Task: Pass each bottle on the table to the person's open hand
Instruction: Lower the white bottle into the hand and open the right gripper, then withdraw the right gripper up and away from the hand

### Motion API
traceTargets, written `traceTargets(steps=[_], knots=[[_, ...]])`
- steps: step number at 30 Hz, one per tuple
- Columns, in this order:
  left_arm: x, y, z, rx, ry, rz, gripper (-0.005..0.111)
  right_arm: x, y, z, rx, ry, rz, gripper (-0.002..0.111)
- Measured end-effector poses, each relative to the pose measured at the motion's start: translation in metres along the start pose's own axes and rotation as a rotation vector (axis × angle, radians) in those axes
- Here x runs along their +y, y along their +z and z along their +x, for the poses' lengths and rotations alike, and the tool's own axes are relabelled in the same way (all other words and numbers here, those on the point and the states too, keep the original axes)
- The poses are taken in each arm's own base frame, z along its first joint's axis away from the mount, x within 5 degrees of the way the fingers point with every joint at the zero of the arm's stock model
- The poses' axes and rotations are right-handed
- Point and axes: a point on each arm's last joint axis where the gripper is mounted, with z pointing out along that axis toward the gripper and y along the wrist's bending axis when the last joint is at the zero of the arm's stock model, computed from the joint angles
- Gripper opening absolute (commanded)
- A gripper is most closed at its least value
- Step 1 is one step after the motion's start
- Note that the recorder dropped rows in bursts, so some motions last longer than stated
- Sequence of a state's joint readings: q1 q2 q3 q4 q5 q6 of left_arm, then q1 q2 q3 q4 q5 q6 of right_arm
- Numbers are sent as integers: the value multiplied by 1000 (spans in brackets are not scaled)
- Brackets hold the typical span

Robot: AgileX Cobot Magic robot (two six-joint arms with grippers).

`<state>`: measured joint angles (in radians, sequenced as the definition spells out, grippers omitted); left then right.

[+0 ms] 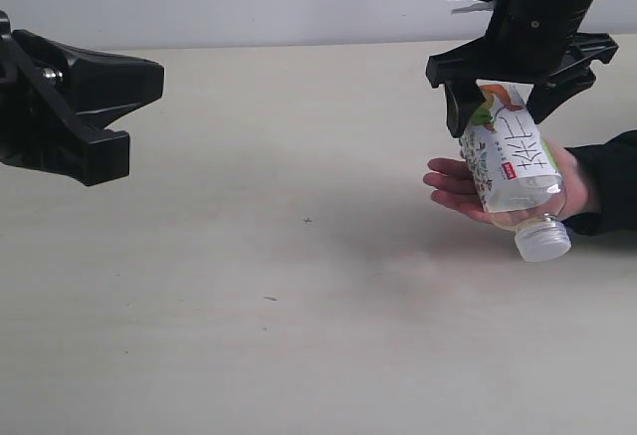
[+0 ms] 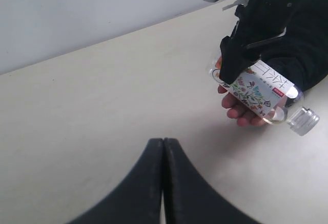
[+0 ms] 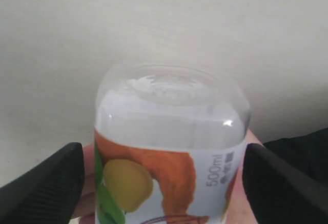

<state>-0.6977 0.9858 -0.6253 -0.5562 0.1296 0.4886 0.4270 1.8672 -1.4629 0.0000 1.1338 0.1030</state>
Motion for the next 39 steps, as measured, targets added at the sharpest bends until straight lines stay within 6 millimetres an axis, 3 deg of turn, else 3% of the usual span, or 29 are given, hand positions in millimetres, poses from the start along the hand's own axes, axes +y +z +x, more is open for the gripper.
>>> traceTargets(steps=[10, 16, 19, 25, 32, 39], knots=[[0, 0, 0, 0, 0, 0, 1, 1, -5, -5, -42, -14, -4, 80], [0, 0, 0, 0, 0, 0, 1, 1, -55, -8, -153, -19, -14, 76], [0, 0, 0, 0, 0, 0, 1, 0, -83, -2, -225, -27, -20, 58], [0, 0, 0, 0, 0, 0, 1, -2, -126, 18, -330, -63, -24, 0], [0, 0, 0, 0, 0, 0, 1, -2, -174, 51, -472, -106, -62, 0], [0, 0, 0, 0, 0, 0, 1, 4, -209, 118, -692, -198, -193, 0]])
